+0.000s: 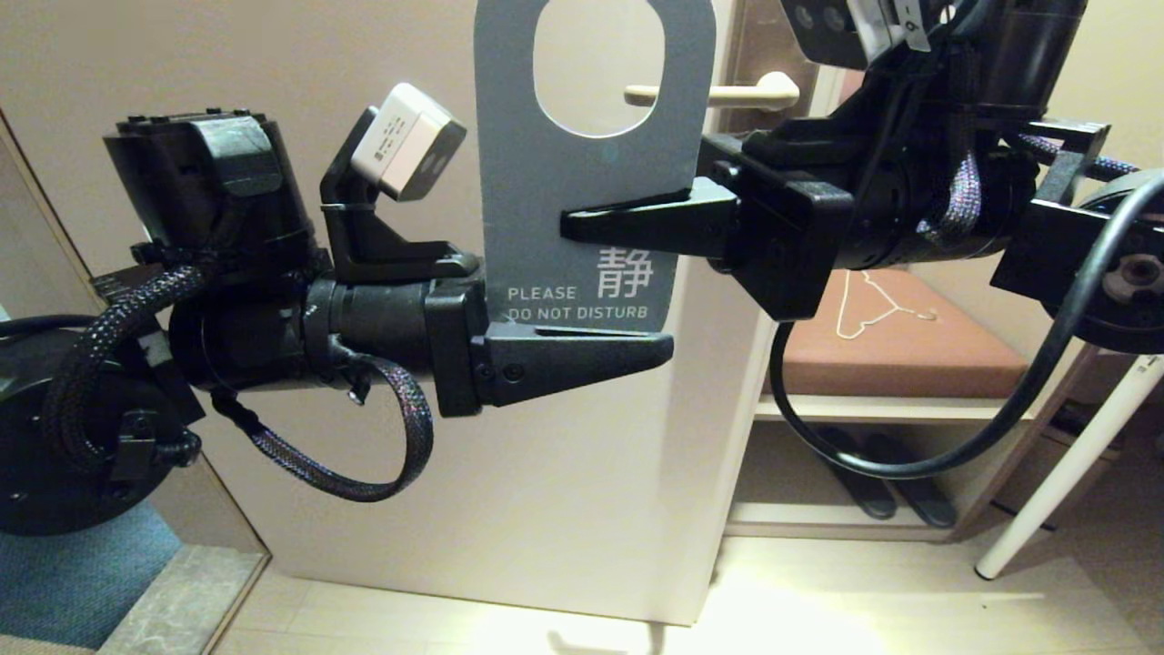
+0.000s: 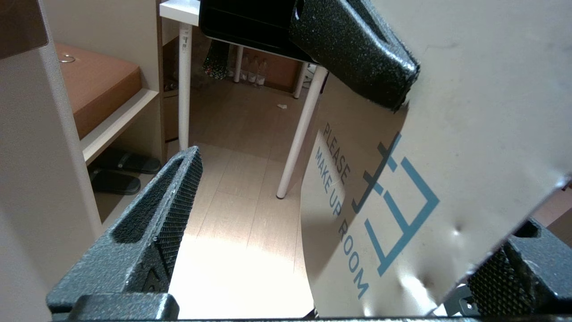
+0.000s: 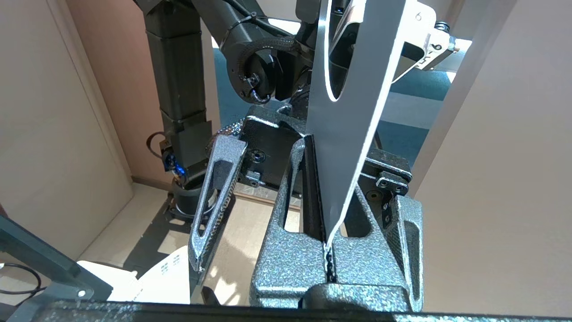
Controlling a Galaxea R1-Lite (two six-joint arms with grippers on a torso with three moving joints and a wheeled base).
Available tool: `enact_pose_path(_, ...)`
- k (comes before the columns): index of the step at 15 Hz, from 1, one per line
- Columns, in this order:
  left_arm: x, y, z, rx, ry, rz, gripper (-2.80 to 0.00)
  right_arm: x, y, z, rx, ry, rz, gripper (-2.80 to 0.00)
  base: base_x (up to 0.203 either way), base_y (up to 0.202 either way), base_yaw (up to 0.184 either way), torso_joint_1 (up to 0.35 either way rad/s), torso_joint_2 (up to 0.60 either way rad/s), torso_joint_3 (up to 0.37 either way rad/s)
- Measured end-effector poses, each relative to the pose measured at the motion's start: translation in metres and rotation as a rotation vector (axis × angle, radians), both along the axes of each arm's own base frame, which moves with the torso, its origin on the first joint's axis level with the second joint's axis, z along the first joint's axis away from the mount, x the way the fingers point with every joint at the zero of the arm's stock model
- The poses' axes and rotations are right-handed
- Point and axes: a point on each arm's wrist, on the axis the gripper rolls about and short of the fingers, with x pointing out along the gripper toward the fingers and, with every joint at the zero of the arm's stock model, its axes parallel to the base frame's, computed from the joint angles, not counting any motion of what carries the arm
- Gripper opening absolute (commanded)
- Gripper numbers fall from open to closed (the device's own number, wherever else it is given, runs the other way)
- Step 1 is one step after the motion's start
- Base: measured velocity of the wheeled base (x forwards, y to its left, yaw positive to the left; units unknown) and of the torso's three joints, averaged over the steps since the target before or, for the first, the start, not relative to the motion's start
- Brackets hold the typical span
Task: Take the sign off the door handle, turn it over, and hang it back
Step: Hand it to the other hand
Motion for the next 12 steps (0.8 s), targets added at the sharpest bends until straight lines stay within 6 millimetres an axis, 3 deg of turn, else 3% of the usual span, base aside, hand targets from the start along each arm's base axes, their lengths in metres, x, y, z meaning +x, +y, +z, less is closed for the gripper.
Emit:
enact_pose_path(1, 0.0004, -0.0003, -0.0003, 0.0, -0.003, 0.0, -2.8, -0.0001, 0.0001, 0.0001, 0.0, -0.001, 0.0, -2.8, 0.0, 0.0, 0.0, 0.0, 0.0, 0.0)
enact_pose_path(12, 0.0017, -0.0018, -0.0002, -0.012, -0.009, -0.006, -2.8, -0.0002, 0.0002, 0.0002, 0.0, 0.001, 0.001, -2.8, 0.0, 0.0, 0.0, 0.0, 0.0, 0.0)
